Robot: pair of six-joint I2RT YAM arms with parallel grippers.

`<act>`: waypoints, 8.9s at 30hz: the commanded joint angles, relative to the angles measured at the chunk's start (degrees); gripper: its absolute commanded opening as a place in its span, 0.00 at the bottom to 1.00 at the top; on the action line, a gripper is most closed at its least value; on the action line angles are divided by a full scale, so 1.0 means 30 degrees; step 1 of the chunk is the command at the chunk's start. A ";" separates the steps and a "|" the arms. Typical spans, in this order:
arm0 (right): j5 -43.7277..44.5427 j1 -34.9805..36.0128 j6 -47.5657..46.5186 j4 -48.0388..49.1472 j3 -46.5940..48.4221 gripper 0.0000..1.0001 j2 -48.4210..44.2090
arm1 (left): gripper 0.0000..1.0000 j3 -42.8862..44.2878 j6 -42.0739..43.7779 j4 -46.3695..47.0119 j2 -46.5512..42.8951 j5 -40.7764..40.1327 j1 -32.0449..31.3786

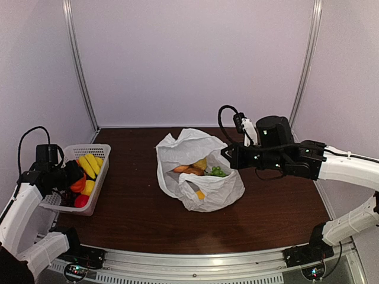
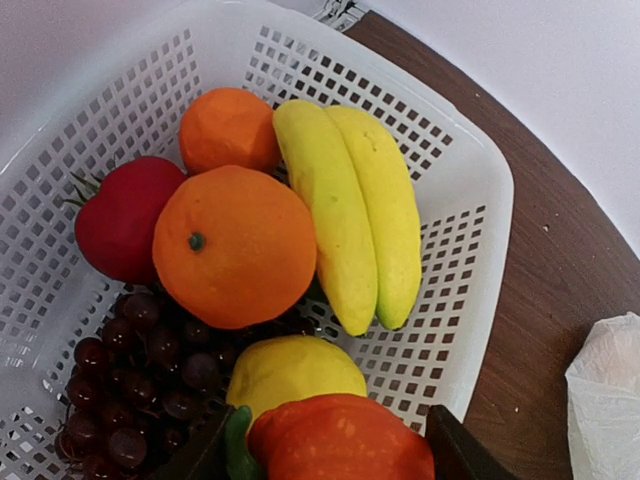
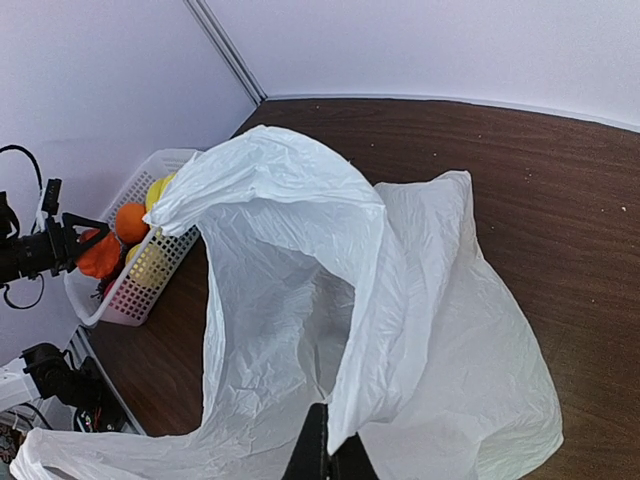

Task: Untie the knot of the plastic bag and take out the fruit
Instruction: Place the fake fruit in the bin, then adjust the bag opening for the takeout bag, then reach into the gripper in the takeout bag, then pick up the fake fruit from the takeout bag.

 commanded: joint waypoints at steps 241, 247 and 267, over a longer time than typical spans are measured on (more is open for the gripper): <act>0.4872 0.2317 0.3259 0.1147 0.6453 0.50 1.5607 | 0.00 0.2145 0.1514 1.1784 0.5505 0.7758 -1.5284; 0.4020 0.2321 0.2548 0.2681 0.5373 0.50 1.4291 | 0.00 0.2874 0.0995 1.0081 0.5746 0.5943 -1.5286; -0.1634 0.4736 -0.2505 0.8539 -0.0777 0.48 0.4308 | 0.00 0.3841 -0.1123 0.9730 0.6558 0.4862 -1.5291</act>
